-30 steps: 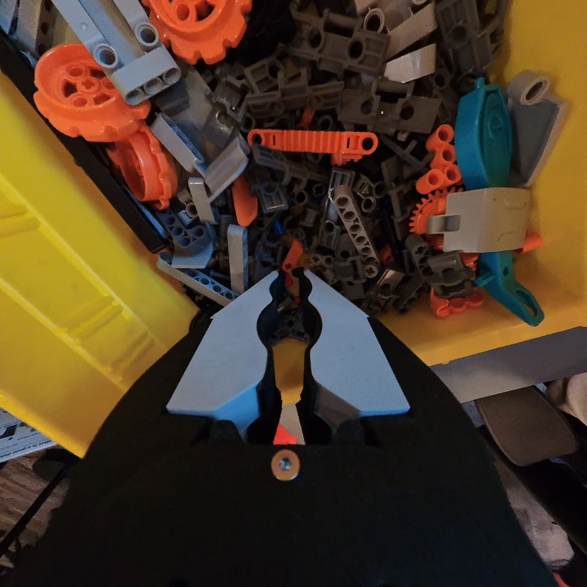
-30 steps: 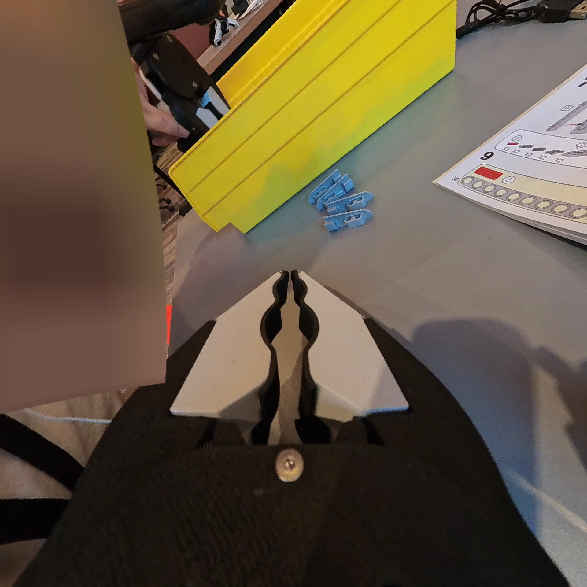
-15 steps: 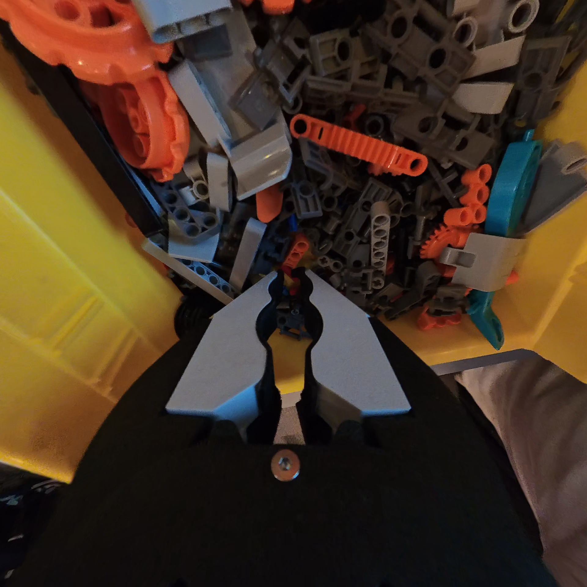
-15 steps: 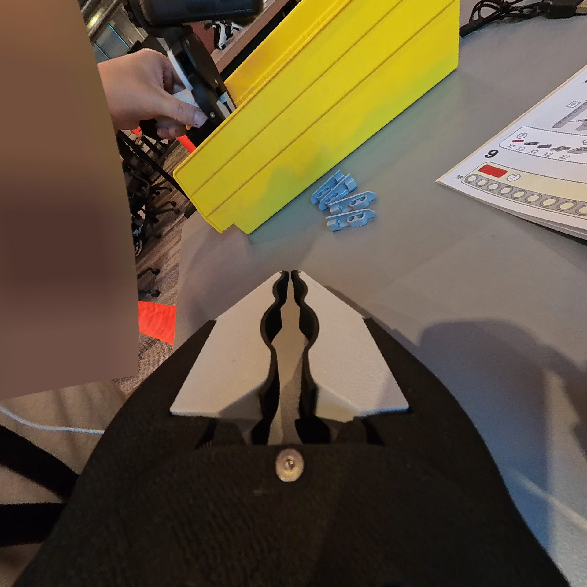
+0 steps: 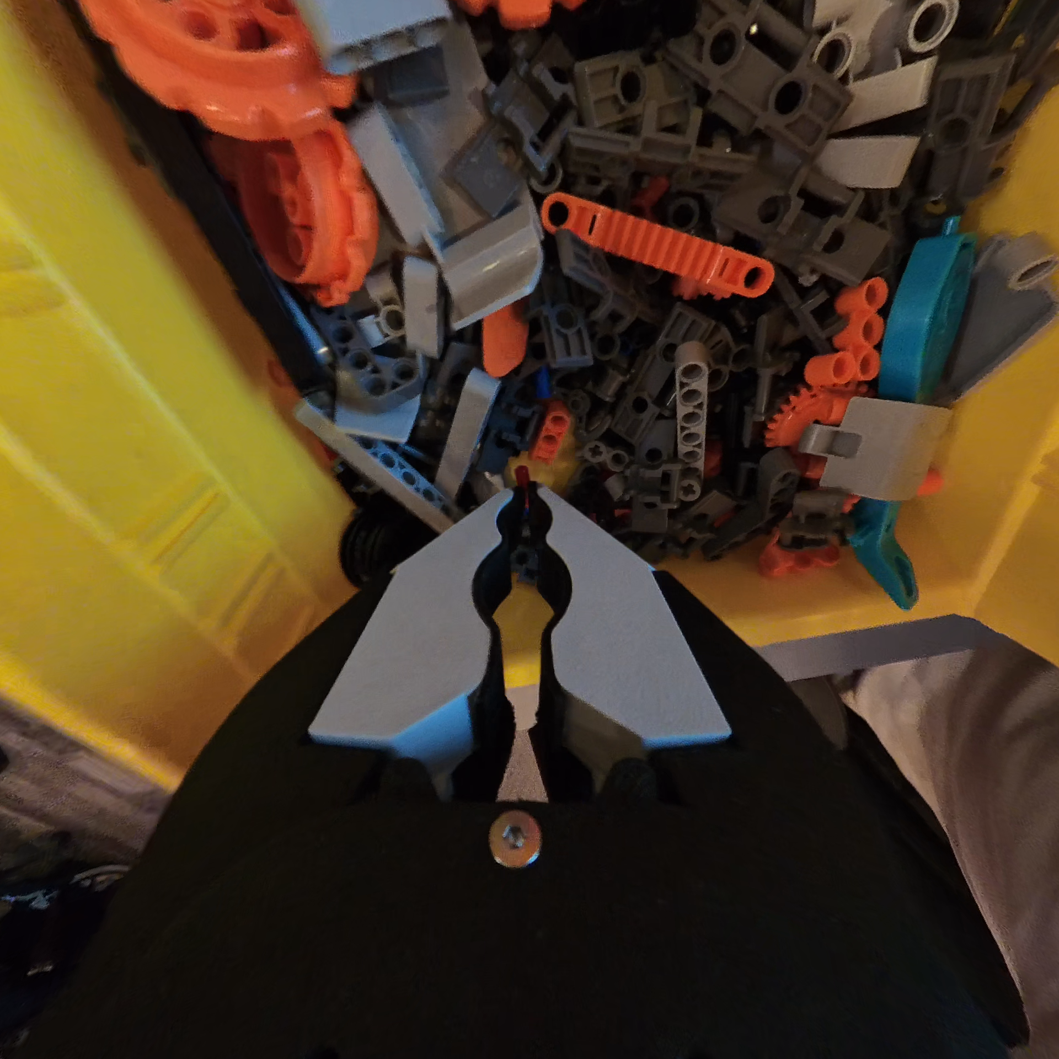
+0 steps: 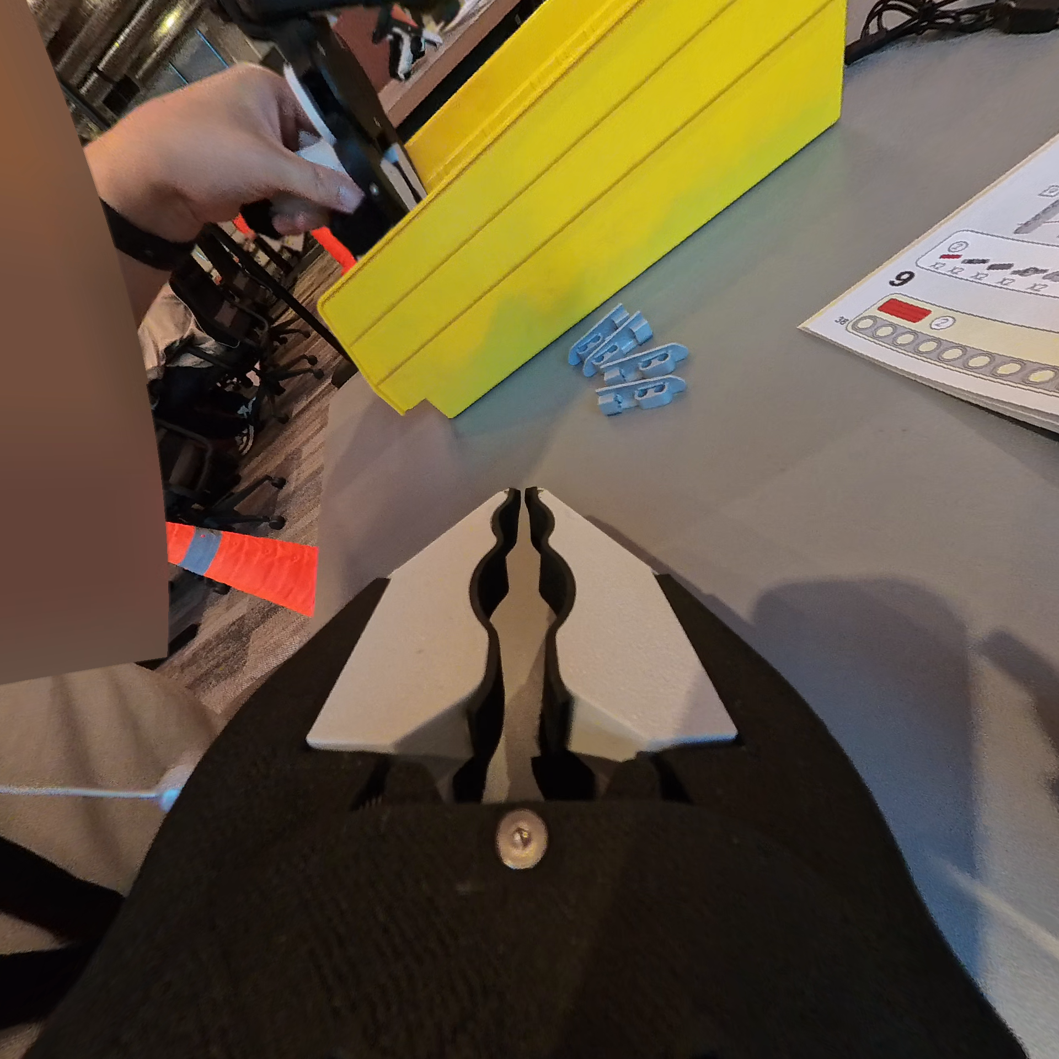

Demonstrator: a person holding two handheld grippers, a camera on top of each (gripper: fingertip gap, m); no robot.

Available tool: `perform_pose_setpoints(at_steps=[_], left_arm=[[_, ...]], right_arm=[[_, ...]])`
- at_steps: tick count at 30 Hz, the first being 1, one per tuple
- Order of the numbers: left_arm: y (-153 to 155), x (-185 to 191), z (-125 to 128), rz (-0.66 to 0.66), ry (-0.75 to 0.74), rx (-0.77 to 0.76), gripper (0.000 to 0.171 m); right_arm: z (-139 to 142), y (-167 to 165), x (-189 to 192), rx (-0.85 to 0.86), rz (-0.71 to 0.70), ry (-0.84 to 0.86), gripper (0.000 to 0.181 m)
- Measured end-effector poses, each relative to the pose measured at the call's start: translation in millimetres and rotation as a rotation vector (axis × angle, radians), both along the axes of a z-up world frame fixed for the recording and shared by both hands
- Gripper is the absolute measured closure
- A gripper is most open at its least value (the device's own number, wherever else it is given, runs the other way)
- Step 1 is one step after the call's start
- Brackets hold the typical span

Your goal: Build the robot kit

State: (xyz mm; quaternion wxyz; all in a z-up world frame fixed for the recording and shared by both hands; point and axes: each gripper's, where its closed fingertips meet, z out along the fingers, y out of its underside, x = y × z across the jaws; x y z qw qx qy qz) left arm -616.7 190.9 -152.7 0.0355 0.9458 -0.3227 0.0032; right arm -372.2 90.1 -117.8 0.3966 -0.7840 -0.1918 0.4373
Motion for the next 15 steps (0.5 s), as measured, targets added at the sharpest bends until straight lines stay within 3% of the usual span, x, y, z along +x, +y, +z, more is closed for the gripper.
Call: perform_pose_setpoints(at_steps=[9, 15], left_arm=[[-5, 13, 44, 0.120, -0.286, 0.020, 0.171], [-19, 47, 80, 0.104, -0.496, 0.034, 0.171]], right_arm=[[0, -5, -5, 0.048, 0.018, -0.050, 0.179], [-1, -7, -7, 0.057, 0.031, -0.072, 0.179]])
